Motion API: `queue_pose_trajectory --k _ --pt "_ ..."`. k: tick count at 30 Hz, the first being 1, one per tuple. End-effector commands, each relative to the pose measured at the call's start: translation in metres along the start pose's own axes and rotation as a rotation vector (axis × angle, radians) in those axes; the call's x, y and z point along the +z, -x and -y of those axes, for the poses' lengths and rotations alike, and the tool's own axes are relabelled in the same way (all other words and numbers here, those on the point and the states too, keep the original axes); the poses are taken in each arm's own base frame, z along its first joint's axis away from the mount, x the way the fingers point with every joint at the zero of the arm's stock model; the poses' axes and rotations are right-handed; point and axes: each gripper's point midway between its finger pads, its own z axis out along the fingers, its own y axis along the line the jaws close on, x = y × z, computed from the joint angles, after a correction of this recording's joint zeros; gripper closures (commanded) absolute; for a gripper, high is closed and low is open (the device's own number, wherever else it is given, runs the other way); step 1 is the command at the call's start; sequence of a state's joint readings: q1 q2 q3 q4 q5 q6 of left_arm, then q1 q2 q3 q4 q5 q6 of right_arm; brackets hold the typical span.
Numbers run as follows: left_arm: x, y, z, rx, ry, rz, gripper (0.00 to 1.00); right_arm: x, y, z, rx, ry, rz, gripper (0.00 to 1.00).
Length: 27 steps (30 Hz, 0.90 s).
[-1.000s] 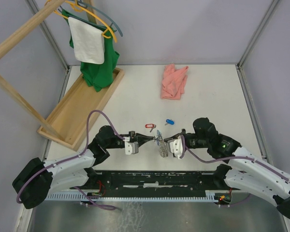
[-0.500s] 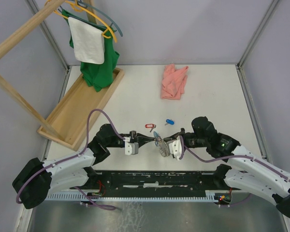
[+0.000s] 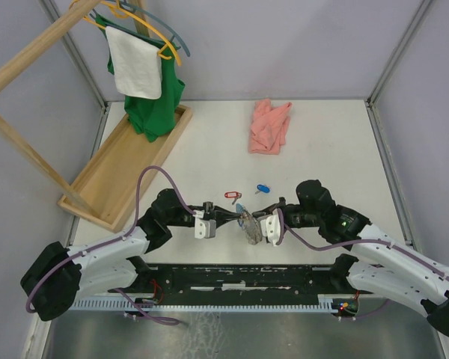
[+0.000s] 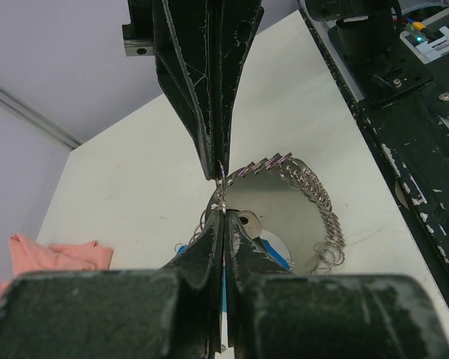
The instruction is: Put the keys on the keyring
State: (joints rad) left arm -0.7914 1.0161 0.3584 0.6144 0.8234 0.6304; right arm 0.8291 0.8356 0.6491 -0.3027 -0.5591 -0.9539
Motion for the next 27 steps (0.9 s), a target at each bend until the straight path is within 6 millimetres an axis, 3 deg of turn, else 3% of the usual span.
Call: queue_pose_trajectory --k 1,27 --pt "0.0068 0.0181 -0.0132 0.082 -0.010 0.050 0.97 -0.0045 0.0204 0.0280 -0.045 -0.085 0.052 0.99" --pt "0.0133 0.0150 -0.0109 0.055 -0.031 0.048 0.97 -0.0034 0.0227 0.0279 -0.019 -0.087 0.067 0.99"
